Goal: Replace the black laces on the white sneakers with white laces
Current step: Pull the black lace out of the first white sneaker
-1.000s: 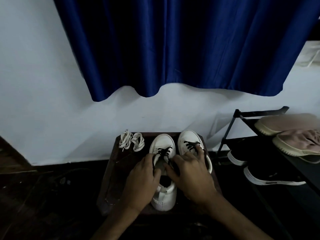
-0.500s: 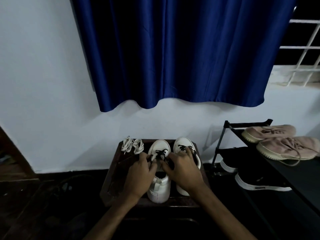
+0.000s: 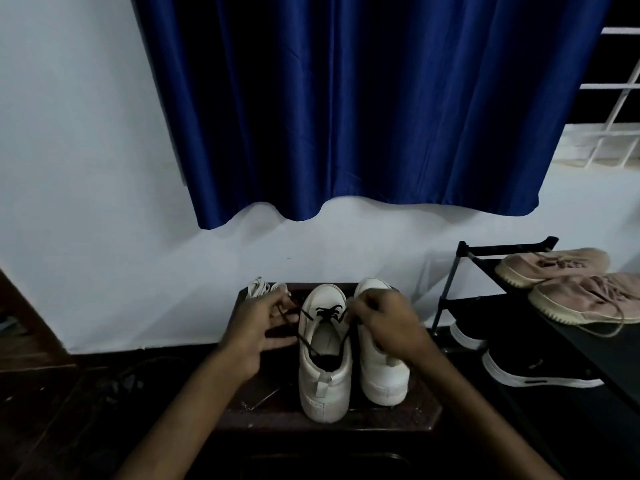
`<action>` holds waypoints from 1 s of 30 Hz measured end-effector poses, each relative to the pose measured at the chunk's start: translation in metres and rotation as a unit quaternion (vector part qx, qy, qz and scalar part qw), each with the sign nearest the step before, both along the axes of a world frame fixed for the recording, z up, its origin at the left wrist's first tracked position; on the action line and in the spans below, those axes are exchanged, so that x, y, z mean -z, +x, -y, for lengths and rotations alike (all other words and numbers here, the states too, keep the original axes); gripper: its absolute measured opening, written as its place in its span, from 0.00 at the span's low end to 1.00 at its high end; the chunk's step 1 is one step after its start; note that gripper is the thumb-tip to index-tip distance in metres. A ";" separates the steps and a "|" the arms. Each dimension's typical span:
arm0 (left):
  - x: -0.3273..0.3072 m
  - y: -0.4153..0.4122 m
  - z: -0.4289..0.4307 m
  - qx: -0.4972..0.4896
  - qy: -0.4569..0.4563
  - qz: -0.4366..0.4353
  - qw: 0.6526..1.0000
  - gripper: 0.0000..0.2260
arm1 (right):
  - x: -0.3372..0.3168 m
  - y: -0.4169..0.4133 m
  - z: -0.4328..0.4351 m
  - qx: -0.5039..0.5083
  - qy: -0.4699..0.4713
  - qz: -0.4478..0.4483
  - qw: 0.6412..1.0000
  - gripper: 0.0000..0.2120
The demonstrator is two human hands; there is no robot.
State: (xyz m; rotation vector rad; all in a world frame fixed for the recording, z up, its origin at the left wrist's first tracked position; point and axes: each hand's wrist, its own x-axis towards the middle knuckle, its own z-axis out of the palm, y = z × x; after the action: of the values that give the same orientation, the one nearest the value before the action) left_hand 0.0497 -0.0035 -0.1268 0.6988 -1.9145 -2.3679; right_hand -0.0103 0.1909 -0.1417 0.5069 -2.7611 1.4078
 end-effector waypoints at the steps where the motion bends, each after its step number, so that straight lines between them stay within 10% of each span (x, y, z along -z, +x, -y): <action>1: -0.007 -0.002 0.007 0.008 0.040 0.004 0.999 0.12 | -0.010 -0.003 0.001 0.000 -0.052 0.071 0.996 0.15; 6: -0.028 -0.008 0.026 0.017 0.125 -0.017 0.992 0.14 | -0.059 -0.010 0.000 -0.014 -0.189 0.230 0.955 0.11; 11: -0.043 -0.010 0.049 -0.083 -0.001 -0.101 0.991 0.12 | -0.083 -0.026 -0.012 -0.002 -0.318 0.211 0.924 0.12; 17: 0.009 -0.011 0.045 -0.017 -0.336 -0.157 0.928 0.16 | -0.052 -0.040 -0.015 0.029 -0.068 0.026 0.997 0.12; 21: 0.028 -0.008 0.027 0.070 -0.496 -0.098 0.860 0.10 | -0.029 -0.039 -0.007 -0.020 0.090 -0.029 0.995 0.10; 24: 0.033 0.000 0.011 0.059 -0.591 -0.089 0.800 0.23 | -0.017 -0.034 -0.003 -0.022 0.234 -0.102 0.967 0.11; 30: 0.036 0.005 -0.017 0.051 -0.592 -0.176 0.785 0.27 | -0.013 0.001 0.007 -0.102 0.172 -0.117 0.973 0.15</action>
State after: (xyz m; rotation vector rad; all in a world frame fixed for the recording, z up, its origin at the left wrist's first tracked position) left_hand 0.0550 0.0133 -0.1627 0.0149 -2.6142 -0.7556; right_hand -0.0094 0.1836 -0.1289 0.9238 -2.8239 0.8199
